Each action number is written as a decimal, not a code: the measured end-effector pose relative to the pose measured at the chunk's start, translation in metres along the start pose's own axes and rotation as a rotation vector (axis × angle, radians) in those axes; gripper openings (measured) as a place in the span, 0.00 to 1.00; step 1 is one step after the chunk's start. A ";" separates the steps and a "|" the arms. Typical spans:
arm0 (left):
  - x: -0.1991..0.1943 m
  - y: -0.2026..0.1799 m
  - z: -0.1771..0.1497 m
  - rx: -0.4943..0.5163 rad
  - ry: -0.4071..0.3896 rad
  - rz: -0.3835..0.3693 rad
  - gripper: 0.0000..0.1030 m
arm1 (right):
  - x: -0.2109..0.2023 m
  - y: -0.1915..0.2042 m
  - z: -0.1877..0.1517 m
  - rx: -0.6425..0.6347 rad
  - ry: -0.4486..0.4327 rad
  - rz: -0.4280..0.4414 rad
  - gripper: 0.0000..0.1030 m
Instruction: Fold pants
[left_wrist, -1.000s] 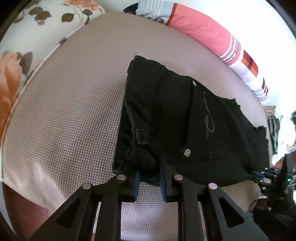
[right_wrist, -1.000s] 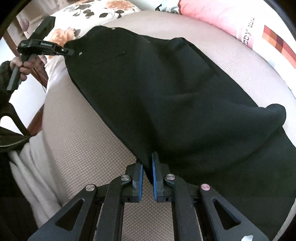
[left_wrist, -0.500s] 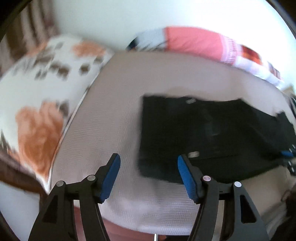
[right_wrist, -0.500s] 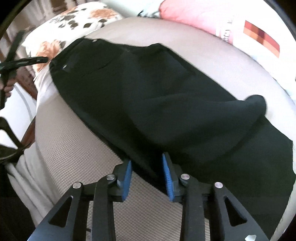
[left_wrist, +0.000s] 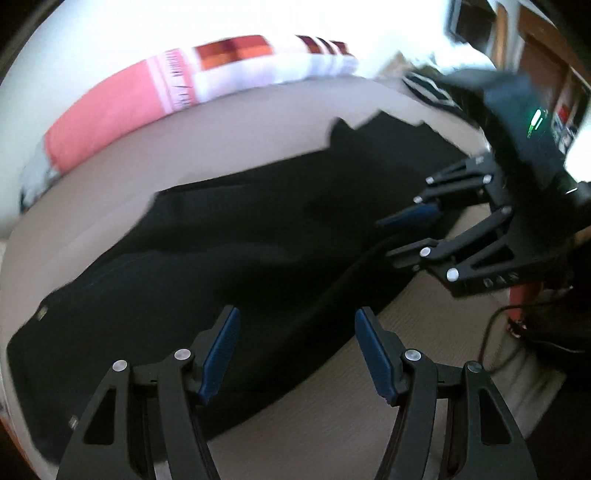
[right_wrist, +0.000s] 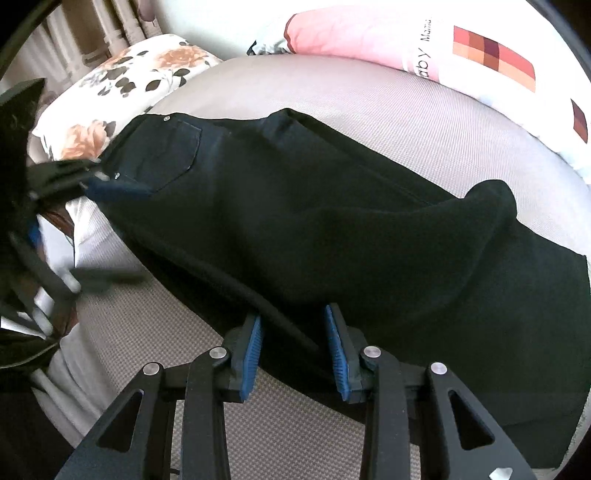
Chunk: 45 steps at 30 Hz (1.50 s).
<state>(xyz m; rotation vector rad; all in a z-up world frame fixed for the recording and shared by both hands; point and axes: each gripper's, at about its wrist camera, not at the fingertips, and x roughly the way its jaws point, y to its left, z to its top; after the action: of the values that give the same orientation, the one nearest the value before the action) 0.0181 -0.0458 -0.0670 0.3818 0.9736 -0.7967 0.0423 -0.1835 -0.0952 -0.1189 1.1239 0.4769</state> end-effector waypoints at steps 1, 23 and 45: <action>0.007 -0.005 0.003 0.011 0.006 -0.008 0.56 | -0.001 -0.001 0.000 0.003 -0.003 0.004 0.30; 0.046 -0.012 0.012 -0.122 0.072 -0.019 0.08 | -0.098 -0.292 -0.163 1.027 -0.241 -0.059 0.34; 0.053 -0.043 0.017 -0.019 0.094 0.075 0.10 | -0.139 -0.288 -0.192 0.947 -0.294 -0.378 0.02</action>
<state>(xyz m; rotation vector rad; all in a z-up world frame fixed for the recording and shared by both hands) 0.0131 -0.1075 -0.1004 0.4398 1.0477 -0.7063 -0.0440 -0.5462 -0.0970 0.5432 0.9102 -0.3899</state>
